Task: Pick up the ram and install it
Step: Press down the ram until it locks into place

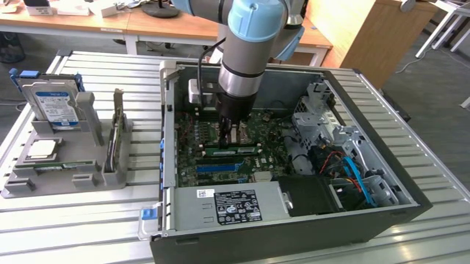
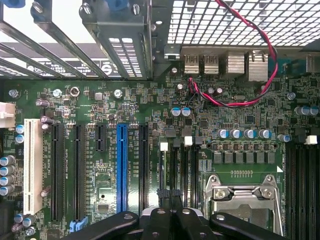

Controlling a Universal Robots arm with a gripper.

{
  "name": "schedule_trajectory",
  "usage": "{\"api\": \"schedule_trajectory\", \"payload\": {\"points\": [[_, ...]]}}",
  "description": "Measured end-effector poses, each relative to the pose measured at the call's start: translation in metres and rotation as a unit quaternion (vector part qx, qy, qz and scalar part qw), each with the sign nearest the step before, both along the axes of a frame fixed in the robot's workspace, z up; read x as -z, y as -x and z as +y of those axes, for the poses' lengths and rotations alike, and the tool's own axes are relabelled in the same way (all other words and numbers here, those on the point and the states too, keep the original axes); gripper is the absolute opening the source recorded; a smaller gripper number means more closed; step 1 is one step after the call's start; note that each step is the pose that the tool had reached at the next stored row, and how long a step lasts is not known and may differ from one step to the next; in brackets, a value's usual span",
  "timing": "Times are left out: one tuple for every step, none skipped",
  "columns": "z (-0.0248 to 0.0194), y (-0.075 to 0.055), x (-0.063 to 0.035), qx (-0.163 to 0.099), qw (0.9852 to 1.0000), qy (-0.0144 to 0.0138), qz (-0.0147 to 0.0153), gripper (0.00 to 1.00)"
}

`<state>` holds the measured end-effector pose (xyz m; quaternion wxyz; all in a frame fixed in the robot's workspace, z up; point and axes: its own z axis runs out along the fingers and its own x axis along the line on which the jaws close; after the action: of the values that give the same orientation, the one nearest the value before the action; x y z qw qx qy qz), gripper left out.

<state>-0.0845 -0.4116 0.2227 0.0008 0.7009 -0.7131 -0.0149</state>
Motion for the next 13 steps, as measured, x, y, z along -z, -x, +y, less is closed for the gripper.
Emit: {"api": "schedule_trajectory", "payload": {"points": [[0.0000,0.000,0.0000,0.000,1.0000,0.0000,0.0000,0.10],[0.0000,0.000,0.0000,0.000,1.0000,0.0000,0.0000,0.10],[0.0000,0.000,0.0000,0.000,1.0000,0.0000,0.0000,0.10],[0.0000,0.000,0.0000,0.000,1.0000,0.0000,0.0000,0.10],[0.0000,0.000,-0.0002,0.000,1.0000,-0.0001,0.0000,0.10],[0.0001,0.000,-0.0007,0.000,1.0000,-0.0005,-0.0003,0.10],[0.0002,0.000,-0.0017,0.000,1.0000,-0.0007,-0.0004,0.10],[0.0001,0.000,-0.0035,0.000,1.0000,-0.0003,0.0000,0.10],[0.0000,0.000,-0.0055,0.000,1.0000,0.0000,0.0002,0.10],[0.0000,0.000,-0.0073,0.000,1.0000,-0.0001,0.0003,0.10],[0.0000,0.000,-0.0091,0.000,1.0000,-0.0001,0.0004,0.10],[0.0000,0.000,-0.0111,0.000,1.0000,-0.0001,0.0005,0.10],[0.0000,0.000,-0.0130,0.000,1.0000,-0.0001,0.0005,0.10]]}}
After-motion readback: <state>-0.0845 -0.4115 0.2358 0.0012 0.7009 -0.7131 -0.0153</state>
